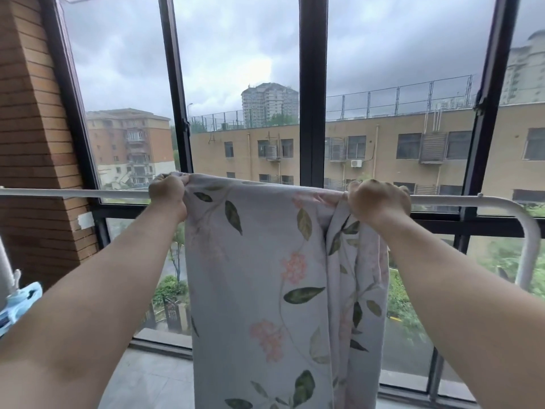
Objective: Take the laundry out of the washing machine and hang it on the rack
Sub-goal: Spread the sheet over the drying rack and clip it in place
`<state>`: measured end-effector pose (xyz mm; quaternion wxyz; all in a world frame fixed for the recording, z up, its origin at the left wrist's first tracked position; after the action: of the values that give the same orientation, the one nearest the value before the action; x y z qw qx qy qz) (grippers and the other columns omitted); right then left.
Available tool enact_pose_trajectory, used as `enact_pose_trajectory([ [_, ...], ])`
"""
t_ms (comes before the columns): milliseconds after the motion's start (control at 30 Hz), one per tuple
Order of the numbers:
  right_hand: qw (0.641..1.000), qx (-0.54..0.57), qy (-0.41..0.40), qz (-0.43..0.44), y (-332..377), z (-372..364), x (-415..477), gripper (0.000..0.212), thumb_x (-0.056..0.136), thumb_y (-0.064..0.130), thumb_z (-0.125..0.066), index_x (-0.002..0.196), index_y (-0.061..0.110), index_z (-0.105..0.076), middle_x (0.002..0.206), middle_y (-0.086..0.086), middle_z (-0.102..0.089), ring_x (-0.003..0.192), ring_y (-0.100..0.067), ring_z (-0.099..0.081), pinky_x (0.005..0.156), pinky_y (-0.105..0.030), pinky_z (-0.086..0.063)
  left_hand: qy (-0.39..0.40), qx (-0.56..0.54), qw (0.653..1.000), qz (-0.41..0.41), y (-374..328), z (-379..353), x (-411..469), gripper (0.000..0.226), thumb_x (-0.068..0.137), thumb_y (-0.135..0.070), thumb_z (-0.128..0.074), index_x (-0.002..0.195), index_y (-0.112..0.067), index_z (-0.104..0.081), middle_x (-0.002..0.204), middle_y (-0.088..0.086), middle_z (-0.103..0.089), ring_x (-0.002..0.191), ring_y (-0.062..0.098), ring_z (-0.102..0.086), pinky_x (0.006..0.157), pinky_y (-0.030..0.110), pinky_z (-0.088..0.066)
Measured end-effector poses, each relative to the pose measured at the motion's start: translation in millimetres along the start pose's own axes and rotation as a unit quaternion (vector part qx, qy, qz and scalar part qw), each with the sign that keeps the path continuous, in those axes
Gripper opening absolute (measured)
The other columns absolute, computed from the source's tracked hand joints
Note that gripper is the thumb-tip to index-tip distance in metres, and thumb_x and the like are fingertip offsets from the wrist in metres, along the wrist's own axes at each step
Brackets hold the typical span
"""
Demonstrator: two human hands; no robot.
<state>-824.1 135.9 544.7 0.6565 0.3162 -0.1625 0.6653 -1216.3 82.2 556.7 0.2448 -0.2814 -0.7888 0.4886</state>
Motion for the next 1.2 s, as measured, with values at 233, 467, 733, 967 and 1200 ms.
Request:
enact_pose_trajectory([
  [233,0.999,-0.035,-0.004,0.000,-5.0,0.6,-3.9,0.047,0.100,0.031,-0.020,0.065,0.013,-0.046,0.059,-0.005,-0.046,0.058,-0.016,-0.044,0.072,-0.041,-0.029,-0.150,0.050,0.987,0.001,7.5,47.3,21.8,0.012,0.087,-0.017,-0.069,0.095,-0.017,-0.059,0.107,0.003,-0.066,0.086,0.020,-0.066,0.081,0.032,-0.057],
  [467,0.998,-0.024,0.038,0.041,14.4,-7.1,-5.4,0.060,0.101,0.048,-0.014,0.075,0.016,-0.057,0.090,-0.008,-0.070,0.071,-0.019,-0.056,0.091,-0.048,-0.031,-0.215,0.480,0.824,-0.212,7.1,13.0,-20.2,0.051,0.080,-0.014,-0.061,0.128,-0.013,-0.044,0.137,0.017,-0.043,0.124,0.038,-0.044,0.103,0.050,-0.035],
  [733,0.936,0.170,0.306,0.018,35.6,22.2,20.1,0.046,0.106,0.035,-0.039,0.086,0.007,-0.071,0.073,-0.005,-0.076,0.060,-0.026,-0.073,0.064,-0.036,-0.053,0.230,0.468,0.653,-0.549,56.6,-98.9,-147.1,0.028,0.094,-0.043,-0.058,0.081,-0.019,-0.061,0.077,-0.007,-0.061,0.072,0.012,-0.054,0.077,0.030,-0.052],
  [967,0.958,0.151,0.242,-0.002,30.7,7.1,16.7,0.042,0.104,0.028,-0.039,0.079,0.011,-0.069,0.073,-0.003,-0.074,0.079,-0.025,-0.071,0.088,-0.039,-0.052,0.225,0.502,0.658,-0.514,76.2,-122.3,-162.3,0.024,0.088,-0.033,-0.065,0.070,-0.019,-0.059,0.074,-0.001,-0.065,0.074,0.022,-0.058,0.074,0.033,-0.046],
  [1200,0.943,0.219,0.247,-0.042,33.0,4.7,29.4,0.024,0.096,0.012,-0.055,0.072,0.014,-0.054,0.082,-0.006,-0.058,0.084,-0.025,-0.062,0.091,-0.042,-0.057,0.268,0.351,0.854,-0.275,59.9,-121.7,-143.6,0.029,0.101,-0.032,-0.050,0.078,-0.019,-0.060,0.053,-0.011,-0.054,0.049,0.007,-0.048,0.045,0.019,-0.038],
])
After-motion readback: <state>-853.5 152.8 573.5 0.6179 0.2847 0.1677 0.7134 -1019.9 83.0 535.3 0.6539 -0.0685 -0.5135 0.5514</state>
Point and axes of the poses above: each hand's wrist, its own x-axis towards the middle knuckle, its own z-axis out of the back of the hand, y = z × x, the point moved 2 cm from there along x, towards the middle knuckle
